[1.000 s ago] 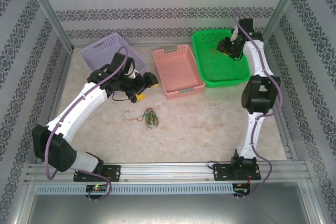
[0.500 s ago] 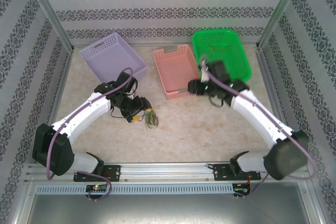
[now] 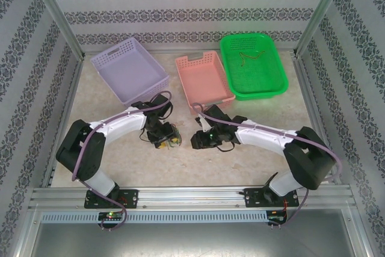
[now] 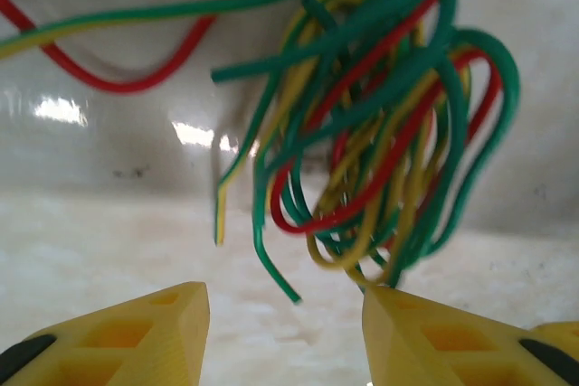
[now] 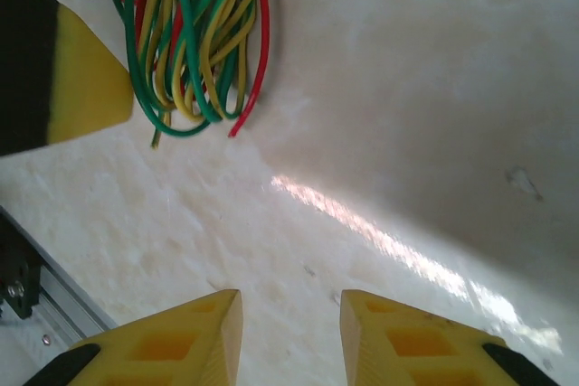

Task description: Untangle the cables

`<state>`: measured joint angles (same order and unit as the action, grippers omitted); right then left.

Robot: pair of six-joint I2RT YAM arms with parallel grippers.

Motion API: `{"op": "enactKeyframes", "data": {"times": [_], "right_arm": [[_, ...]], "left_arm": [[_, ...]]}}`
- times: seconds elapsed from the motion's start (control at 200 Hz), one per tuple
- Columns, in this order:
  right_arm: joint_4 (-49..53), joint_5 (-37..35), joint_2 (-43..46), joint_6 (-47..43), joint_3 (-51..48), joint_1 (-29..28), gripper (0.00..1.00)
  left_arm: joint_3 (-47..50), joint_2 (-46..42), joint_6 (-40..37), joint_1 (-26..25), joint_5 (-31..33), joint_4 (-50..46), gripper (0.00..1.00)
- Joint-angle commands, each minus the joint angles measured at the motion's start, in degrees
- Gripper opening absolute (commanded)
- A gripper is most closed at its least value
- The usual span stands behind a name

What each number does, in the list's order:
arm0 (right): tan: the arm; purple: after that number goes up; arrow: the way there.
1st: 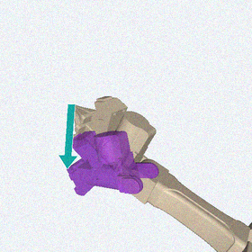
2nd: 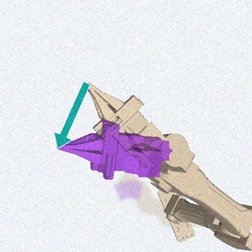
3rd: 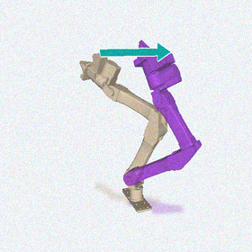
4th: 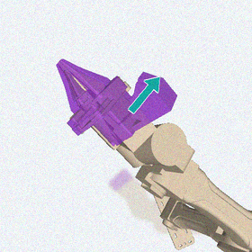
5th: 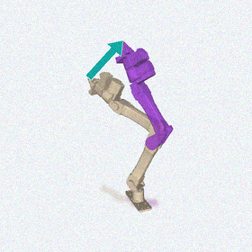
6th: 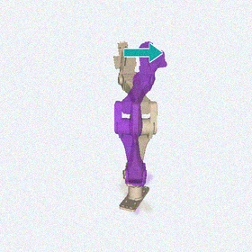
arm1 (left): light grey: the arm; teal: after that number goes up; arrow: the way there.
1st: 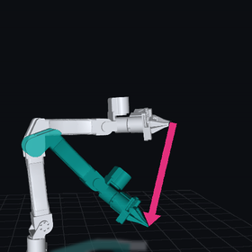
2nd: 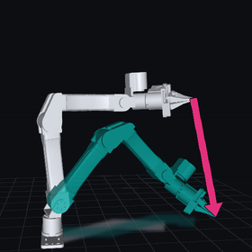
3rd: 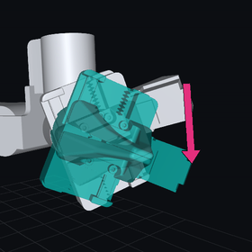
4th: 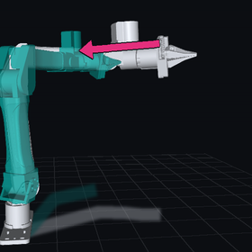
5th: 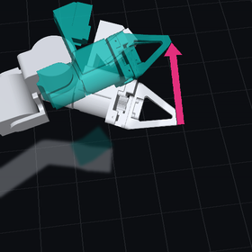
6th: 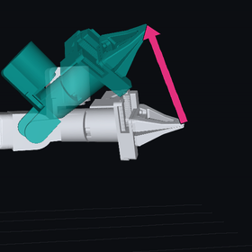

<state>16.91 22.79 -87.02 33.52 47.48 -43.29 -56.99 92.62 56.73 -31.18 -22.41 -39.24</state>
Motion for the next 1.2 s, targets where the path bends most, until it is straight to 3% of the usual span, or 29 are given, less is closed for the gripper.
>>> {"op": "enactKeyframes", "data": {"times": [0.0, 0.355, 0.515, 0.709, 0.889, 1.024, 1.089, 1.144, 1.194], "right_arm": [[-4.38, 1.59, -0.61, 3.04, 1.74, -0.38, 0.35], [-4.22, 1.07, 1.93, 3.58, -0.60, 0.89, 0.33], [-3.62, 0.47, 4.23, 3.49, -2.17, 2.85, 0.34], [-2.39, 0.68, 6.15, 2.72, -3.19, 4.46, 0.34], [-2.21, 0.69, 7.37, 2.78, -4.22, 4.97, 0.34], [-2.28, 0.53, 8.14, 2.96, -4.72, 5.31, 0.34], [-2.31, 0.61, 8.27, 3.07, -4.94, 5.45, 0.34], [-2.32, 0.77, 8.22, 3.09, -5.03, 5.53, 0.34], [-2.15, 0.90, 8.27, 3.04, -4.95, 5.69, 0.34]], "left_arm": [[-0.13, 1.03, -2.53, -0.85, 3.24, 4.48, 0.50], [-5.55, -0.27, -0.43, -3.32, 5.85, -1.46, 0.50], [-7.32, -0.30, 3.87, -3.78, 5.86, -4.54, 0.61], [-10.86, 5.73, 6.44, -4.92, 5.48, -4.70, 0.56], [-18.48, 14.75, 2.50, -6.78, 8.16, -13.08, 0.55], [-16.61, 17.14, 0.85, -7.67, 10.66, -13.53, 0.55], [-14.97, 17.22, 0.54, -7.67, 10.64, -11.24, 0.49], [-14.55, 17.49, 0.06, -7.76, 10.57, -10.17, 0.38], [-14.86, 17.55, -0.42, -7.77, 10.97, -10.05, 0.20]]}}
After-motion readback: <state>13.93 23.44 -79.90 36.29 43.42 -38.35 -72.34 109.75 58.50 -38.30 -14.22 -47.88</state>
